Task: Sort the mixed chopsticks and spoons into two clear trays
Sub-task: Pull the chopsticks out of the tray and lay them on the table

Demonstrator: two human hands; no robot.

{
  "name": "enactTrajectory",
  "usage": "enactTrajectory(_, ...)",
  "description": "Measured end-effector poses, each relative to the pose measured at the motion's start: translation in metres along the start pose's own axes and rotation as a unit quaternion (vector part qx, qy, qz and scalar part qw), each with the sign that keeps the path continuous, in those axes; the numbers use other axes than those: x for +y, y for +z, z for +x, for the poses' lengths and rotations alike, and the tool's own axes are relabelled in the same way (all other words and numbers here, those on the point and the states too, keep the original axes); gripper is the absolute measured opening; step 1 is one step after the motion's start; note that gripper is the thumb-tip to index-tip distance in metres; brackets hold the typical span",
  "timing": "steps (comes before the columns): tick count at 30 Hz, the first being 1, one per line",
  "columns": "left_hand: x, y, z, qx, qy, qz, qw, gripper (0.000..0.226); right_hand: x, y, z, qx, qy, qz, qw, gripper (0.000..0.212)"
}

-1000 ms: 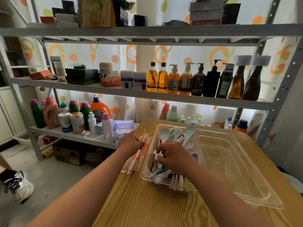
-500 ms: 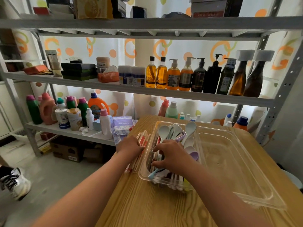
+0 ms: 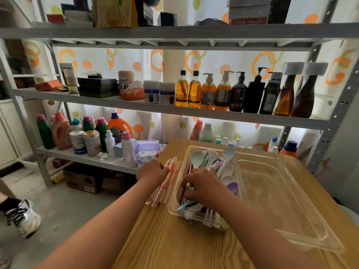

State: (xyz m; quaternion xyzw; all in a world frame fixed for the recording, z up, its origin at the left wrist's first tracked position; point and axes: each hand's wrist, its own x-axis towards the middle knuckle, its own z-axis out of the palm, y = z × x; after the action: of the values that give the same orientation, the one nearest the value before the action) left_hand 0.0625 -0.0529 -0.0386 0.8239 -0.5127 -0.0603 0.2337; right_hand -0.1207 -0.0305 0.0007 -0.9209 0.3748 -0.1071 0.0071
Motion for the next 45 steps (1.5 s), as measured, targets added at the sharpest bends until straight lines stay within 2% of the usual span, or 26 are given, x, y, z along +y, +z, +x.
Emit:
enactTrajectory(2, 0.003, -0.003, -0.001, 0.001, -0.002, -0.014, 1.0, 0.033, -0.002, 0.0, -0.001, -0.001, -0.001, 0.017, 1.0, 0.024)
enactTrajectory(7, 0.014, -0.009, -0.006, 0.004, 0.018, -0.071, 0.997, 0.03, -0.004, -0.004, -0.007, 0.039, 0.034, 0.173, 0.983, 0.006)
enactTrajectory(11, 0.024, -0.012, -0.011, 0.009, 0.037, -0.109, 0.993, 0.023, 0.0, -0.005, -0.01, 0.067, 0.087, 0.208, 0.972, 0.021)
enactTrajectory(15, 0.03, -0.018, -0.016, 0.011, 0.048, -0.122, 0.991, 0.026, 0.001, -0.009, -0.014, 0.11, 0.13, 0.273, 0.947, 0.018)
enactTrajectory(18, 0.035, -0.019, -0.019, -0.003, 0.075, -0.117, 0.99, 0.032, 0.007, -0.015, -0.013, 0.132, 0.234, 0.394, 0.879, 0.012)
enactTrajectory(22, 0.04, -0.018, -0.024, -0.012, 0.112, -0.104, 0.988, 0.04, 0.018, -0.022, -0.011, 0.087, 0.394, 0.583, 0.705, 0.023)
enactTrajectory(25, 0.044, -0.02, -0.026, -0.027, 0.115, -0.12, 0.986, 0.043, 0.019, -0.024, -0.011, 0.071, 0.406, 0.681, 0.606, 0.022)
enactTrajectory(27, 0.047, -0.021, -0.027, -0.043, 0.114, -0.131, 0.984, 0.046, 0.017, -0.022, -0.011, 0.095, 0.39, 0.723, 0.563, 0.021)
enactTrajectory(29, 0.049, -0.021, -0.028, -0.058, 0.109, -0.156, 0.98, 0.048, 0.013, -0.022, -0.01, 0.128, 0.371, 0.748, 0.535, 0.024)
enactTrajectory(31, 0.052, -0.022, -0.029, -0.072, 0.107, -0.198, 0.972, 0.051, 0.009, -0.026, -0.01, 0.154, 0.356, 0.747, 0.54, 0.023)
enactTrajectory(33, 0.055, -0.025, -0.03, -0.083, 0.106, -0.28, 0.95, 0.052, 0.006, -0.031, -0.012, 0.155, 0.344, 0.722, 0.58, 0.004)
enactTrajectory(36, 0.061, -0.034, -0.034, -0.083, 0.098, -0.394, 0.91, 0.046, 0.003, -0.034, -0.015, 0.149, 0.319, 0.691, 0.632, 0.009)
enactTrajectory(39, 0.061, -0.036, -0.033, -0.074, 0.074, -0.415, 0.904, 0.037, -0.003, -0.034, -0.017, 0.121, 0.305, 0.676, 0.66, 0.009)
enactTrajectory(45, 0.053, -0.04, -0.032, -0.061, 0.042, -0.434, 0.898, 0.03, -0.008, -0.034, -0.021, 0.081, 0.263, 0.605, 0.747, 0.013)
